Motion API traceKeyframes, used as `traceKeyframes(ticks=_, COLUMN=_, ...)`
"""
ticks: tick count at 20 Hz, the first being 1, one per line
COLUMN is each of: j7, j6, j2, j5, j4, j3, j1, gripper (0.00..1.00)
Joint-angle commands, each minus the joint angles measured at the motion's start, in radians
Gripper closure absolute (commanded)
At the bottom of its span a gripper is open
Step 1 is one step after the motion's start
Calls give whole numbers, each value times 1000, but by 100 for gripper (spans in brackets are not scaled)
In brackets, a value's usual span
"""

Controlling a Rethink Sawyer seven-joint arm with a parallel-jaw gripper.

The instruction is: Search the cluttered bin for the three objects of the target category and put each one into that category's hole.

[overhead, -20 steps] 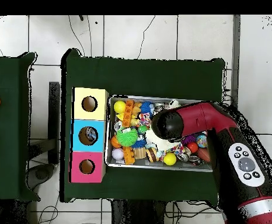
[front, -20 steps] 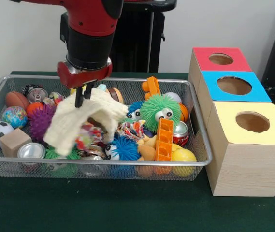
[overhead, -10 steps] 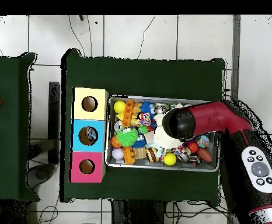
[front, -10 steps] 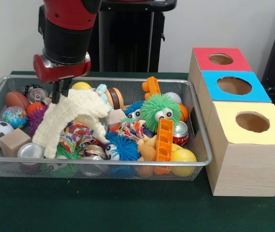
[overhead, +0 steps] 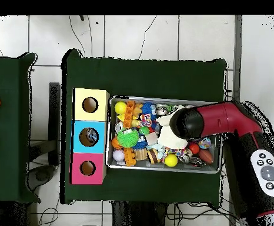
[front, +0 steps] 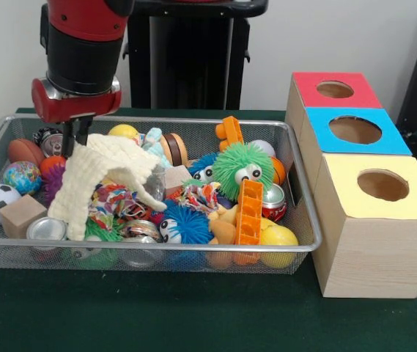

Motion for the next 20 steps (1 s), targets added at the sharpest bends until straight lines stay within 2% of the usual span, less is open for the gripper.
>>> traceKeyframes(ticks=1, j7=-389, j6=97, j2=16, j5=-97, j4=-46, j3=0, j1=-15, gripper=100)
traceKeyframes(ticks=5, j7=-450, j6=91, j2=21, j5=-121, j4=-66, j3=6, j1=-26, gripper=100)
traceKeyframes(ticks=9, j7=-467, j6=82, j2=22, j5=-129, j4=-64, j3=9, j1=-33, gripper=100)
traceKeyframes(ticks=17, j7=-535, j6=83, j2=5, j5=-127, j4=-62, j3=9, j1=-44, gripper=100)
traceKeyframes(ticks=20, j7=-553, j6=80, j2=12, j5=-100, j4=-57, j3=22, j1=-53, gripper=100)
